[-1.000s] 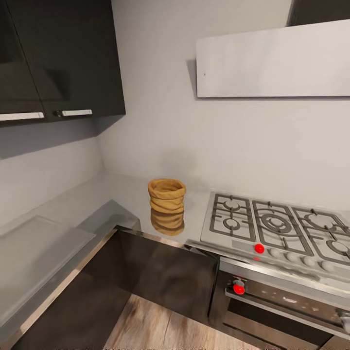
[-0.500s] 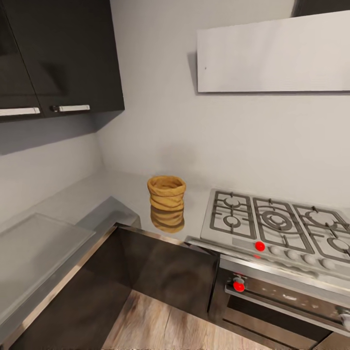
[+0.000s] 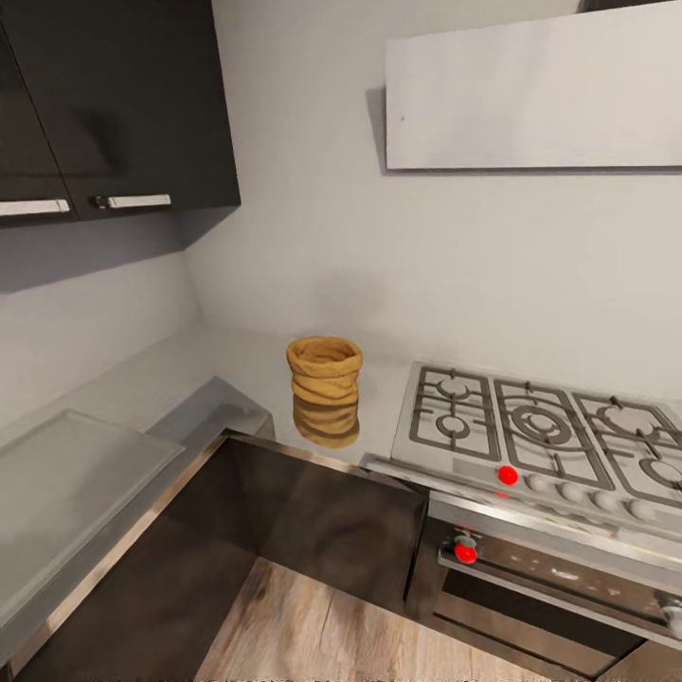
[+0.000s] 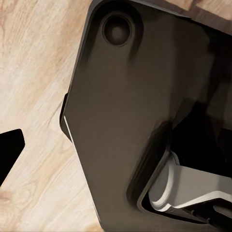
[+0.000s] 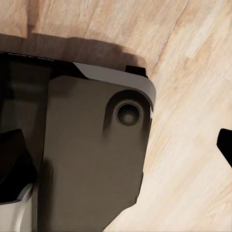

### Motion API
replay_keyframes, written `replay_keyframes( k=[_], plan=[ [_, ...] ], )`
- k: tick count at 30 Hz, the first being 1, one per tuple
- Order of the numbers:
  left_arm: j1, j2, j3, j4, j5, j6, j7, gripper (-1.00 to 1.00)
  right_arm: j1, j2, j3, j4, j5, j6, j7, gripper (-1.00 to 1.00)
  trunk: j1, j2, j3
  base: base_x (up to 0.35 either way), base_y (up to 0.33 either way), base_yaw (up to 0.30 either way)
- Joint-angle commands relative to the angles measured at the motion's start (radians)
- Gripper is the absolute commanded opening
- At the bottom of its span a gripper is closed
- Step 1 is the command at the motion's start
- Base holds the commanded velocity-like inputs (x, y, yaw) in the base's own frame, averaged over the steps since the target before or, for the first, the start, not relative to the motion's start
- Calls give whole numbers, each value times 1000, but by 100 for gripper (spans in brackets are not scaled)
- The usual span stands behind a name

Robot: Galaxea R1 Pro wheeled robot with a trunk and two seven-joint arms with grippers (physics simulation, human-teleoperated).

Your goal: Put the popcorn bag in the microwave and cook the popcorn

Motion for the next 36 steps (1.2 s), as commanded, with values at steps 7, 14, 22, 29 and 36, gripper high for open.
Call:
replay_keyframes(
  k=[7,14,22,29,36],
  plan=[
    [0,0,0,0,5,-2,0,100,-1,-1,-8,3,4,-5,0,100,0,-1,-12,0,0,0],
    [0,0,0,1,4,-2,0,100,-1,-1,-8,3,3,-5,-1,100,0,-1,-23,0,0,0],
    [0,0,0,1,4,-2,0,100,-1,-1,-8,3,3,-5,-1,100,0,-1,-36,0,0,0],
    [0,0,0,1,5,-2,-1,100,-1,-1,-8,3,3,-5,-1,100,0,-1,-47,0,0,0],
    [0,0,0,1,5,-2,0,100,-1,-1,-8,3,2,-5,-1,100,0,-1,-58,0,0,0]
  ],
)
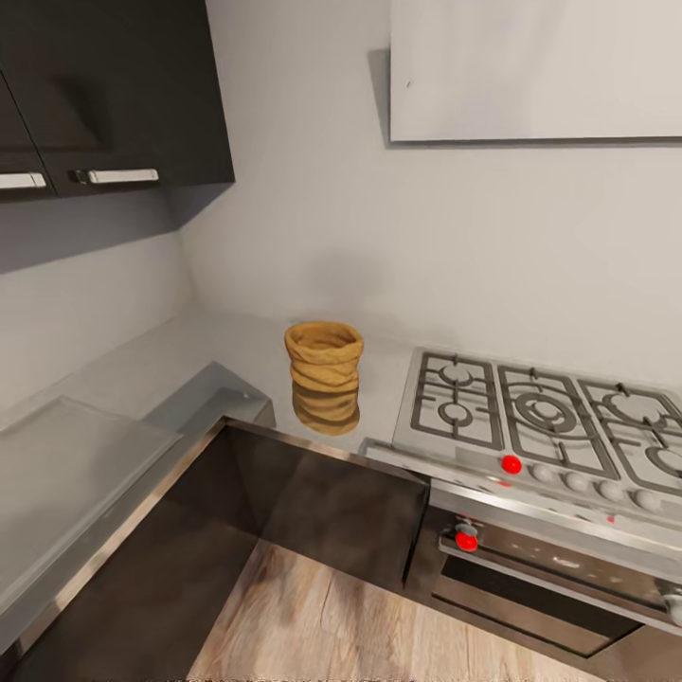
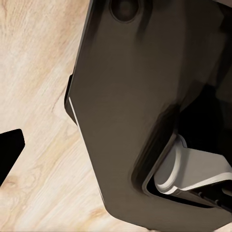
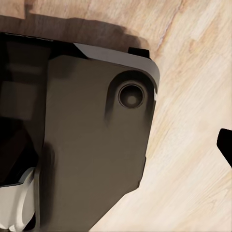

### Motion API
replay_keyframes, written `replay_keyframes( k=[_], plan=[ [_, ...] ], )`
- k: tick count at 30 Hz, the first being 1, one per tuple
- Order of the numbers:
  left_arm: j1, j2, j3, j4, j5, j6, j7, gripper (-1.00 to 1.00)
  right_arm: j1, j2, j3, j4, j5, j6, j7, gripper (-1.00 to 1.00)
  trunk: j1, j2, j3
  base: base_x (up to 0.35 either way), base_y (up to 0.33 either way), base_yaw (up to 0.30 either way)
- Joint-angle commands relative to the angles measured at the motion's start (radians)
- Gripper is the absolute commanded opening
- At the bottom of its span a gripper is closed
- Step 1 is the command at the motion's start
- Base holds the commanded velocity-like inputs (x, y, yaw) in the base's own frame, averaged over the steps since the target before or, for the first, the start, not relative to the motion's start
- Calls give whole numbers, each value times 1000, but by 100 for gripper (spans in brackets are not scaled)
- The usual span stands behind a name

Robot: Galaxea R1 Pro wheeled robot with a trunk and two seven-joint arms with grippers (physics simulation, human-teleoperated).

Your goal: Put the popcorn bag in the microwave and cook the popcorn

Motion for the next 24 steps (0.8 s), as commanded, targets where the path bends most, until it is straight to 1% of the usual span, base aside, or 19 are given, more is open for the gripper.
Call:
replay_keyframes(
  k=[1,7,21,22,23,24],
  plan=[
    [0,0,0,0,4,-2,1,100,-1,-1,-8,3,4,-5,1,100,0,-1,-3,0,0,0],
    [0,0,0,0,5,-2,1,100,-1,-2,-8,3,4,-6,1,100,0,-1,-10,0,0,0],
    [0,-1,0,1,5,-2,1,100,-1,-2,-5,2,7,-6,3,100,0,-1,-10,0,0,0],
    [0,-1,0,2,4,-2,1,100,-1,-1,-3,1,9,-1,5,100,0,-1,-10,0,0,0],
    [0,0,0,0,4,-2,1,100,-1,2,11,-9,41,46,7,100,0,-1,-10,0,0,0],
    [0,0,0,-1,4,-2,1,100,-1,5,15,-22,50,76,8,100,0,-1,-10,0,0,0]
  ],
)
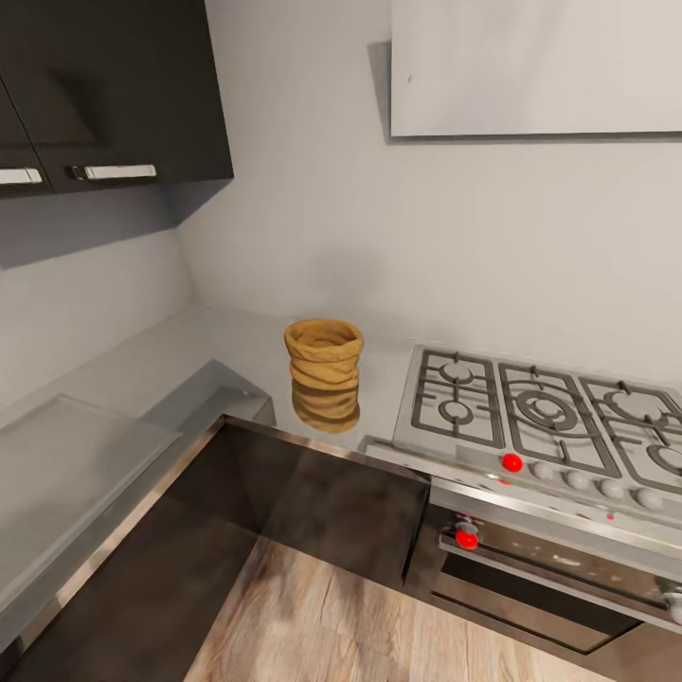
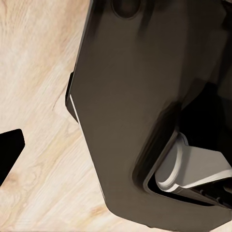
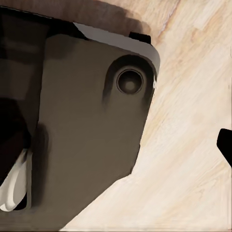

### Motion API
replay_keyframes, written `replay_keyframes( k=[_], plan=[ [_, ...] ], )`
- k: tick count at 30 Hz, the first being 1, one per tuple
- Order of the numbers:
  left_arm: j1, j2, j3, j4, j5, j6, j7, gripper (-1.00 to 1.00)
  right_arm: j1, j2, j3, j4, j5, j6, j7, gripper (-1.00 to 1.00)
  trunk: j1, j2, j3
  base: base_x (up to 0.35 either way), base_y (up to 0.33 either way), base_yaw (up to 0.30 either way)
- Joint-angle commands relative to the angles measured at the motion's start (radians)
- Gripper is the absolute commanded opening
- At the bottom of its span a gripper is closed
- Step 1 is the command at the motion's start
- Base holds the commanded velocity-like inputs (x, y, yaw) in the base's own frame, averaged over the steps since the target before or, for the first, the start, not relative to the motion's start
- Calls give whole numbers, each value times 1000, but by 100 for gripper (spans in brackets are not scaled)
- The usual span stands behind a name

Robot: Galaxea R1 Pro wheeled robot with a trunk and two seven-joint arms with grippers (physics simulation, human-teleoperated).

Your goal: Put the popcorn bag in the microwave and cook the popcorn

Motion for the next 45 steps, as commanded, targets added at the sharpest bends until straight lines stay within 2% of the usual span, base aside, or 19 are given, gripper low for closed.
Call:
replay_keyframes(
  k=[1,2,3,5,6,7,10,11,14,15,20,21,24,27,31,33,38,44,45],
  plan=[
    [0,0,0,-1,5,-2,1,100,-1,5,-5,-46,15,49,5,100,0,-1,-1,0,0,0],
    [0,-1,0,0,5,-2,1,100,-1,13,-1,-176,19,128,10,100,0,-1,-1,0,0,0],
    [0,-1,0,0,5,-2,1,100,-1,20,0,-231,20,160,15,100,0,-1,-1,0,0,0],
    [0,-1,0,-3,5,-2,1,100,-1,56,4,-375,22,248,31,100,0,-1,-1,0,0,0],
    [0,-1,0,-4,5,-2,1,100,-1,91,11,-501,23,339,50,100,0,-1,-1,0,0,0],
    [0,-1,0,-3,5,-2,1,100,-1,105,22,-564,22,387,65,100,0,-1,-1,0,0,0],
    [0,-1,0,-3,5,-2,1,100,-1,126,107,-768,19,536,168,100,0,-1,-1,0,0,0],
    [0,-2,0,-2,5,-2,1,100,-1,132,150,-853,16,597,214,100,0,-1,-1,0,0,0],
    [0,-2,0,0,5,-2,1,100,4,153,220,-1025,12,759,272,100,0,-1,-1,0,0,0],
    [0,-2,0,0,4,-2,1,100,2,159,248,-1092,11,844,306,100,0,-1,-1,0,0,0],
    [0,-2,0,1,3,-2,1,100,-24,163,333,-1257,10,1017,427,100,0,-1,-1,0,0,0],
    [0,-2,0,1,3,-2,1,100,-39,163,396,-1341,9,1045,457,100,0,-1,-1,0,0,0],
    [0,-2,0,2,3,-2,1,100,-95,163,458,-1387,9,1045,471,100,0,-1,-1,0,0,0],
    [0,-2,0,2,3,-2,1,100,-167,163,483,-1400,8,1045,477,100,0,-1,-1,0,0,0],
    [0,-2,0,2,3,-2,1,100,-261,163,491,-1404,7,1045,496,100,0,-1,-1,0,0,0],
    [0,-2,0,2,3,-2,1,100,-337,163,493,-1403,-9,1045,519,100,0,-1,-1,0,0,0],
    [0,-3,0,2,3,-2,1,100,-446,163,493,-1395,-39,1045,526,100,0,-1,-1,0,0,0],
    [0,-4,0,2,3,-2,1,100,-562,163,491,-1381,-41,1045,525,100,0,-1,-1,0,0,0],
    [0,-4,0,2,3,-2,1,100,-599,163,489,-1359,-40,1045,524,100,0,-1,-1,0,0,0]
  ],
)
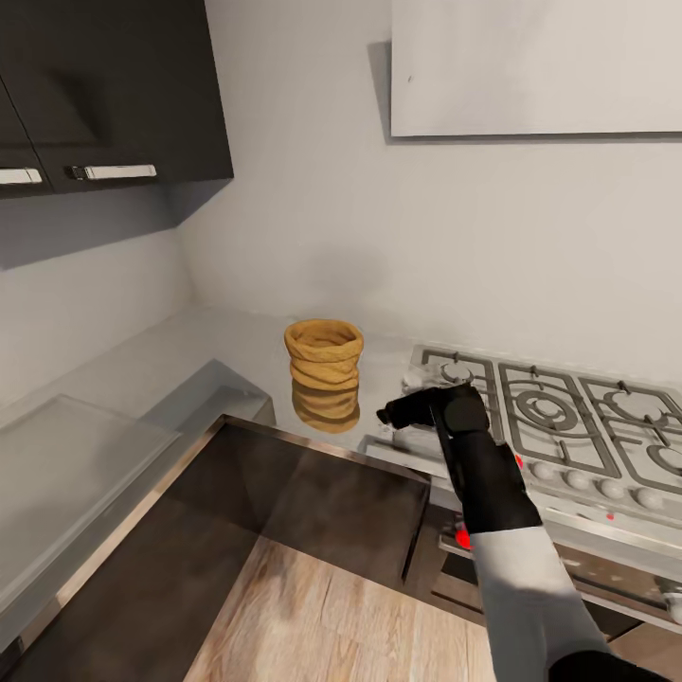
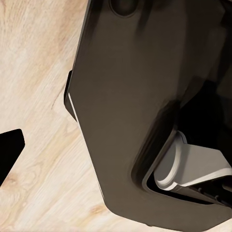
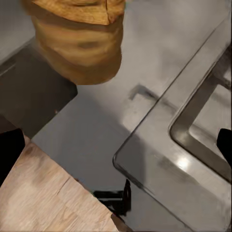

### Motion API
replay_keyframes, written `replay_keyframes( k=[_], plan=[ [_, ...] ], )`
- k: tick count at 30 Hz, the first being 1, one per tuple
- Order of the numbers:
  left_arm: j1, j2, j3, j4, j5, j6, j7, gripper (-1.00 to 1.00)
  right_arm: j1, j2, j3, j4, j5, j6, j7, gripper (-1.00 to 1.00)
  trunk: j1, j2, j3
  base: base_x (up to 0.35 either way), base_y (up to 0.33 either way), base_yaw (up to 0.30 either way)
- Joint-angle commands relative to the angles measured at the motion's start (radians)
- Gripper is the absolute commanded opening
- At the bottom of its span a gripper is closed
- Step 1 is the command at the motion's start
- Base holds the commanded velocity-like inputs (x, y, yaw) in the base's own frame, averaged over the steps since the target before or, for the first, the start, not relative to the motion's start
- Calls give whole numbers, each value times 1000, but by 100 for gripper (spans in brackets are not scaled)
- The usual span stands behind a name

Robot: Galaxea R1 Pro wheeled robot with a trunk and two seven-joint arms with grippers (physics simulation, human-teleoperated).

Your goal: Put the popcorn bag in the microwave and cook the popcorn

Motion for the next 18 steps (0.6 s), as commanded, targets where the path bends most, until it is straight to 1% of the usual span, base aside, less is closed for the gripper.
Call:
replay_keyframes(
  k=[1,2,3,6,7,8,10,12,15,17,18],
  plan=[
    [0,0,0,0,4,-3,1,100,-34,0,-2,26,10,3,8,100,0,-1,-1,0,0,0],
    [0,0,0,0,4,-3,1,100,-92,0,-8,87,10,3,7,100,0,-1,-1,0,0,0],
    [0,0,0,0,4,-2,1,100,-134,0,-19,139,10,3,6,100,0,-1,-1,0,0,0],
    [0,0,0,0,4,-2,1,100,-255,0,-72,289,10,3,3,100,0,-1,-1,0,0,0],
    [0,0,0,0,4,-2,1,100,-275,0,-82,311,10,3,3,100,0,-1,-1,0,0,0],
    [0,0,-1,0,4,-3,1,100,-333,0,-112,370,10,3,-1,100,0,-1,-1,0,0,0],
    [0,0,-1,0,3,-3,1,100,-419,0,-151,434,11,3,-14,100,0,-1,-1,0,0,0],
    [0,-1,-3,0,3,-3,1,100,-471,0,-167,445,15,3,-27,100,0,-1,-1,0,0,0],
    [0,-2,-5,0,3,-3,1,100,-483,0,-170,414,17,3,-32,100,0,-1,-1,0,0,0],
    [0,-2,-7,0,3,-3,1,100,-489,0,-172,358,18,3,-36,100,0,-1,-1,0,0,0],
    [0,-2,-7,0,3,-3,1,100,-490,0,-173,344,18,3,-37,100,0,-1,-1,0,0,0]
  ],
)
